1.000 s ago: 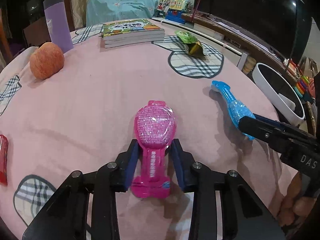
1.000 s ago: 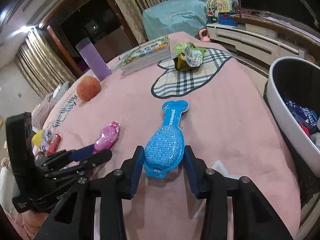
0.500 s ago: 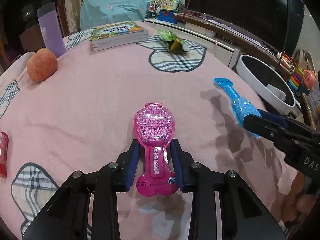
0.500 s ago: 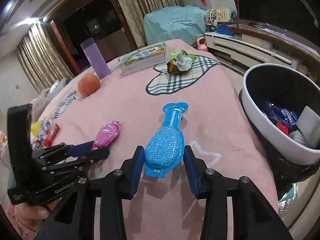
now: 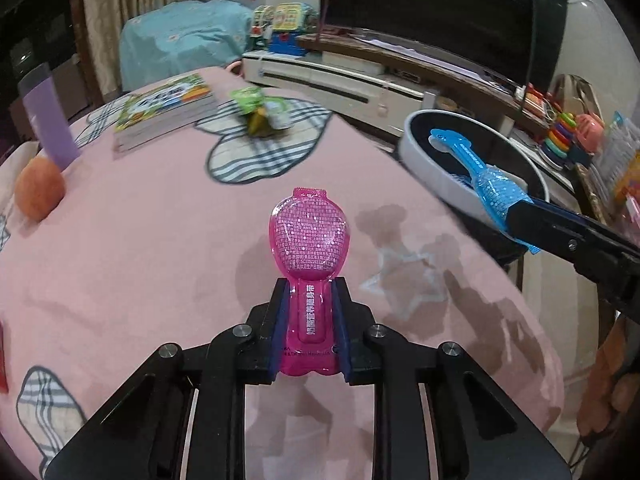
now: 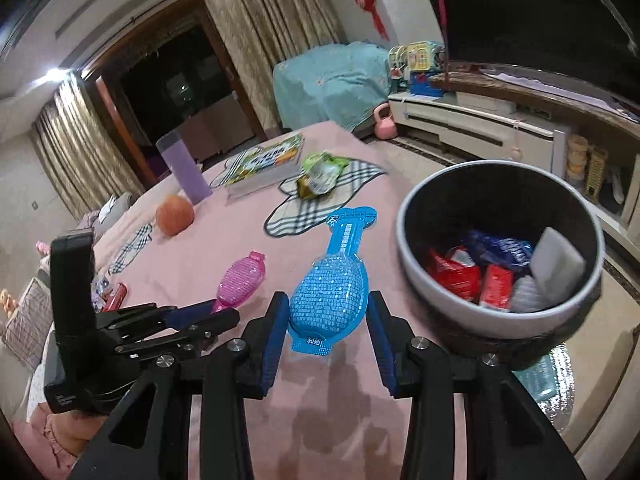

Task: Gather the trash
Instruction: 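Carry the pink and blue toy brushes over the bin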

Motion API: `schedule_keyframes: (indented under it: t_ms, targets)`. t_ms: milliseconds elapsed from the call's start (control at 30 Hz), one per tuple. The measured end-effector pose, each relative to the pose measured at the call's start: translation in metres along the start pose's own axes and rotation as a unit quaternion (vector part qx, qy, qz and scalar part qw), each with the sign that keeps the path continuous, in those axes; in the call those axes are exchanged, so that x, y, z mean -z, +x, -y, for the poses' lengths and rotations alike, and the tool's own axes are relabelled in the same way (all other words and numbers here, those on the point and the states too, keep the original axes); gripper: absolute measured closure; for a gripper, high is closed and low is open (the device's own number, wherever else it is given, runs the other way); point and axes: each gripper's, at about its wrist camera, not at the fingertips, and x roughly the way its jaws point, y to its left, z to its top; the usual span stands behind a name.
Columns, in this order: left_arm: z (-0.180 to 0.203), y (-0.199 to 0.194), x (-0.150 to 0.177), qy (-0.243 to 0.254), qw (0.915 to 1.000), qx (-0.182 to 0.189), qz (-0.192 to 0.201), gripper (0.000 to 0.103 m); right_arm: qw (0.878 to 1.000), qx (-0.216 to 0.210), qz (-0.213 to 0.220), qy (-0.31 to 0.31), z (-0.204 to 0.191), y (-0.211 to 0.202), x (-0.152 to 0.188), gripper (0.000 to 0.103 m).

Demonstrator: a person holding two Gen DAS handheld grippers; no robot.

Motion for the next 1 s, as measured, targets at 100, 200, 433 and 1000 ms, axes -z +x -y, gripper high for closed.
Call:
schedule_keyframes:
  t_ms: [100,200,433,1000]
  targets:
    - [0.013,0.002,-0.006,0.009,0.9999,0.010,0.005,0.084,1.000,0.007,0.008,0.005,0.012,-0.010,-0.001,0.062]
    - [0.017,0.003,-0.010,0.004,0.9996,0.027,0.003,0.084,1.000,0.007,0.014,0.012,0.022,-0.019,-0.001,0.062]
    - [0.030,0.007,-0.020,0.006,0.9988,0.048,-0.003,0.084,0.999,0.009,0.027,0.029,0.041,-0.030,-0.002,0.062]
    - [0.091,0.004,-0.062,0.059,0.9957,0.068,0.022,0.084,0.997,0.035,0.049,0.050,0.087,-0.057,-0.011,0.062]
